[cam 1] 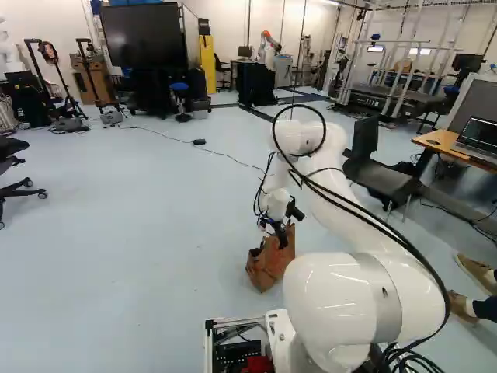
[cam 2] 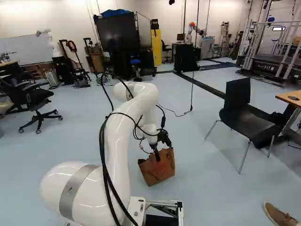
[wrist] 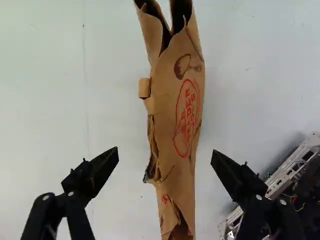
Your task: Pick up the grocery bag from the ground
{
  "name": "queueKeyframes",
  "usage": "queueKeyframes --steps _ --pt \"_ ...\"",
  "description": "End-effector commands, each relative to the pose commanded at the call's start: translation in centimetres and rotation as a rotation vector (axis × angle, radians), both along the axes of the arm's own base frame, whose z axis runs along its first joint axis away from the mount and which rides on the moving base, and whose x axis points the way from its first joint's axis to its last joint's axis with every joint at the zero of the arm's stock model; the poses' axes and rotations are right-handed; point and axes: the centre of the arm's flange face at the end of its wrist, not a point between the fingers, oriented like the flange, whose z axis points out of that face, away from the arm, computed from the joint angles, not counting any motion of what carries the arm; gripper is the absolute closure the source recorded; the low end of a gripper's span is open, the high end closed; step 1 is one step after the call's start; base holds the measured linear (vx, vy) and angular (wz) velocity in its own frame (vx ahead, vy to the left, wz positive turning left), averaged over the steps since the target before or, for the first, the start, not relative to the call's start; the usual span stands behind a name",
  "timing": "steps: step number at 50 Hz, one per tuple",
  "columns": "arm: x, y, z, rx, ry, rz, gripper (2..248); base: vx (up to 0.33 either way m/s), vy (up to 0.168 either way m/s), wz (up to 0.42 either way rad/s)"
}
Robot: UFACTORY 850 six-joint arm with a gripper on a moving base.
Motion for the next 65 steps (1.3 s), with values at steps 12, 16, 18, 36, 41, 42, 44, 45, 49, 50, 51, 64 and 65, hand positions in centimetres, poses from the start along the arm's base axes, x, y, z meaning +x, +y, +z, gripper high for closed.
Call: queueKeyframes --steps 12,16,18,36,41,42,44,45,49,50,51,64,65 --pt "0.1 0.0 -1.8 0.001 0.006 0.000 3 0.000 0.000 0.000" --pt "0.1 0.0 -2.4 0.001 0.008 0.000 3 0.000 0.000 0.000" --pt "0.1 0.0 -2.7 0.001 0.009 0.000 3 0.000 0.000 0.000" --pt "0.2 0.0 -5.5 0.002 0.016 0.000 3 0.000 0.000 0.000" --pt "0.2 0.0 -6.2 0.002 0.017 0.000 3 0.000 0.000 0.000" --pt "0.2 0.0 -6.4 0.002 0.017 0.000 3 0.000 0.000 0.000" --pt "0.2 0.0 -6.6 0.002 0.018 0.000 3 0.000 0.000 0.000" --pt "0.2 0.0 -6.7 0.002 0.018 0.000 3 0.000 0.000 0.000" --pt "0.3 0.0 -7.0 0.002 0.018 0.000 3 0.000 0.000 0.000" --pt "0.3 0.0 -7.0 0.002 0.018 0.000 3 0.000 0.000 0.000" --pt "0.3 0.0 -7.0 0.002 0.018 0.000 3 0.000 0.000 0.000" --pt "0.3 0.0 -7.1 0.002 0.019 0.000 52 0.000 0.000 0.000" --pt "0.3 0.0 -7.1 0.002 0.019 0.000 91 0.000 0.000 0.000"
